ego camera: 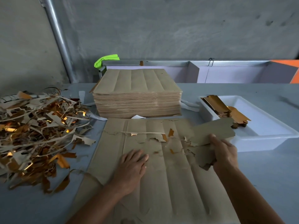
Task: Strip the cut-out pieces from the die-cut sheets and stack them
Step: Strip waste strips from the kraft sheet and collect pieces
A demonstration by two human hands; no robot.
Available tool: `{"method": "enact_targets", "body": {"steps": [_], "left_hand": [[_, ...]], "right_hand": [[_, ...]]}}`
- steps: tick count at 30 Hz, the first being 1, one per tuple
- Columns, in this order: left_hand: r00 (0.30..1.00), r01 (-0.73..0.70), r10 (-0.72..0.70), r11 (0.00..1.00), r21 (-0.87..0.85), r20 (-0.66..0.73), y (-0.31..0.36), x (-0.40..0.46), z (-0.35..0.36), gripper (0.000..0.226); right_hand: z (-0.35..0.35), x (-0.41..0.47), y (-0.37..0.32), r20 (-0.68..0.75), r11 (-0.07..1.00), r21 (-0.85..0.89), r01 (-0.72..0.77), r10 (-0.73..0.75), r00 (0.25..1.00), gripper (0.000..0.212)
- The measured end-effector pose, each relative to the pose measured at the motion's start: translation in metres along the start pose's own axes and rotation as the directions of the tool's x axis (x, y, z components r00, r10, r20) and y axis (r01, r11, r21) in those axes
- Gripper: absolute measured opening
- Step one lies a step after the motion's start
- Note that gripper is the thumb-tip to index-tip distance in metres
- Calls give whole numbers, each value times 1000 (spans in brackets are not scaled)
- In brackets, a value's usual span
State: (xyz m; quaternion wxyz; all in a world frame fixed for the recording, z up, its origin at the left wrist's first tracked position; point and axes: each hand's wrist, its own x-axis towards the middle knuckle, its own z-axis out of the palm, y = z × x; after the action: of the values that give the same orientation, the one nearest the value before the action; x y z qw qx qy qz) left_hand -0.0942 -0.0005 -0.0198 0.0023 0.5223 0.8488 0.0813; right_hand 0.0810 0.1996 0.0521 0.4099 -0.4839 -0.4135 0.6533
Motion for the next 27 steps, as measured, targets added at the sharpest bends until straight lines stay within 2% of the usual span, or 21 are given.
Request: {"method": "enact_targets", "body": {"steps": [4,6,7,8,10,12,15,17,19,23,26,27], "left_hand": [[1000,18,-18,1000,-21,12,-5,-4,0,48],[1000,27,-27,998,-62,7,0,-4,-7,54],[998,37,-45,988,-147,-49,7,-3,-14,58],[987,33,-76,959,-281,-144,17,-1,-23,61],[942,-43,-148,838,-544,-302,40,6,-40,58],[935,-104,-161,729,-676,-317,62,12,-53,52],[942,-111,-155,692,-714,-297,77,15,-58,37],[951,-88,-168,660,-746,-260,75,14,-57,19],[964,-39,-182,623,-781,-193,70,11,-57,9],[970,103,-240,489,-866,-20,62,8,-58,14],[988,99,-152,535,-839,20,57,5,-58,18],[994,82,-100,520,-850,34,55,3,-59,17]], "right_hand": [[-15,4,-16,-67,995,36,95,-92,994,19],[-17,1,-20,-3,991,-4,131,-131,991,10],[-16,-2,-20,51,991,-24,133,-131,990,8],[-13,-7,-18,109,991,-43,128,-122,986,7],[-3,-20,-11,234,991,-63,115,-97,967,4],[7,-36,-5,354,990,-63,128,-98,930,10],[17,-49,0,433,982,-57,183,-140,890,17],[20,-49,-1,384,984,-55,170,-136,913,22],[20,-43,0,284,996,-28,85,-73,956,21],[24,-35,6,151,996,82,-48,35,988,12],[26,-30,12,82,991,89,-98,91,992,12],[27,-29,13,59,991,83,-106,101,993,13]]}}
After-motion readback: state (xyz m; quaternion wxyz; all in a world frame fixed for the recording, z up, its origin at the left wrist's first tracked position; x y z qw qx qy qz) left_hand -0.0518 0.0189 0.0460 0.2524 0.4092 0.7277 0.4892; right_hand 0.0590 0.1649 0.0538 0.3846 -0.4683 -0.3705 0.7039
